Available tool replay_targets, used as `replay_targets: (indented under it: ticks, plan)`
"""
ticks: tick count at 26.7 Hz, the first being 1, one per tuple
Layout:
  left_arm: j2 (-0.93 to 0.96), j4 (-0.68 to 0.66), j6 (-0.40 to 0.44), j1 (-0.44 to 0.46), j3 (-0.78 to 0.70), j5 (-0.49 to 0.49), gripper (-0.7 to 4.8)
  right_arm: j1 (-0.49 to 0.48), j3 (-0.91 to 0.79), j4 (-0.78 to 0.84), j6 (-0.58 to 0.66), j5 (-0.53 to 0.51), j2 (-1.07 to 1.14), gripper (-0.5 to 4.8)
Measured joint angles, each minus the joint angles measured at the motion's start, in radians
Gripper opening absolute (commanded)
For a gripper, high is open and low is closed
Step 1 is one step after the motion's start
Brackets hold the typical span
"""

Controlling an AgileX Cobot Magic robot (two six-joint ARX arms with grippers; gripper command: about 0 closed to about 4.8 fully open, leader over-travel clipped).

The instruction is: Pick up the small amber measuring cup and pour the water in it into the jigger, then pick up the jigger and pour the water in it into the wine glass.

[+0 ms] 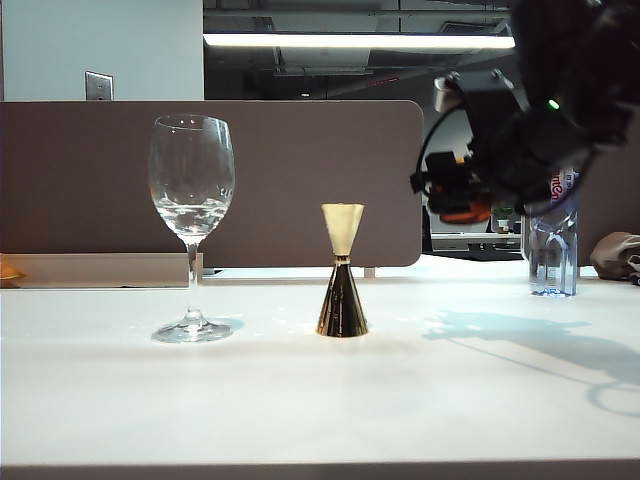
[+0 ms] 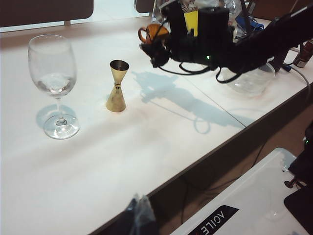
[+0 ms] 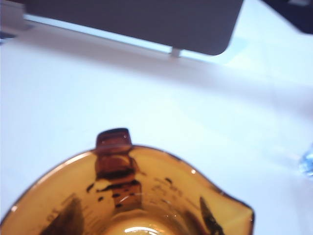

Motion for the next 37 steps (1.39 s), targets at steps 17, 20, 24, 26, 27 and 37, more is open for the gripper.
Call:
replay_targets:
  ticks: [17, 20, 24, 26, 27, 37]
  plan:
    - [0.000, 0.000, 0.000, 0.000, 0.000, 0.000, -0.02, -0.047, -0.068, 0.157, 0.098, -0.215, 0.193, 0.27]
    - [0.000, 0.000, 0.000, 0.000, 0.000, 0.000, -0.02, -0.047, -0.068, 0.163, 0.098, -0.219, 0.220, 0.27]
    - [0.000, 0.000, 0.000, 0.000, 0.000, 0.000, -0.02, -0.047, -0.068, 0.163, 0.099, -0.219, 0.247, 0.41]
    - [0.000, 0.000, 0.000, 0.000, 0.000, 0.000, -0.02, -0.047, -0.068, 0.163, 0.099, -0.220, 0.250, 0.54]
    - [0.000, 0.000, 0.000, 0.000, 0.000, 0.000, -0.02, -0.049, -0.068, 0.164, 0.099, -0.220, 0.250, 0.54]
    - [0.000, 0.000, 0.000, 0.000, 0.000, 0.000, -0.02, -0.056, -0.068, 0.156, 0.099, -0.220, 0.258, 1.09]
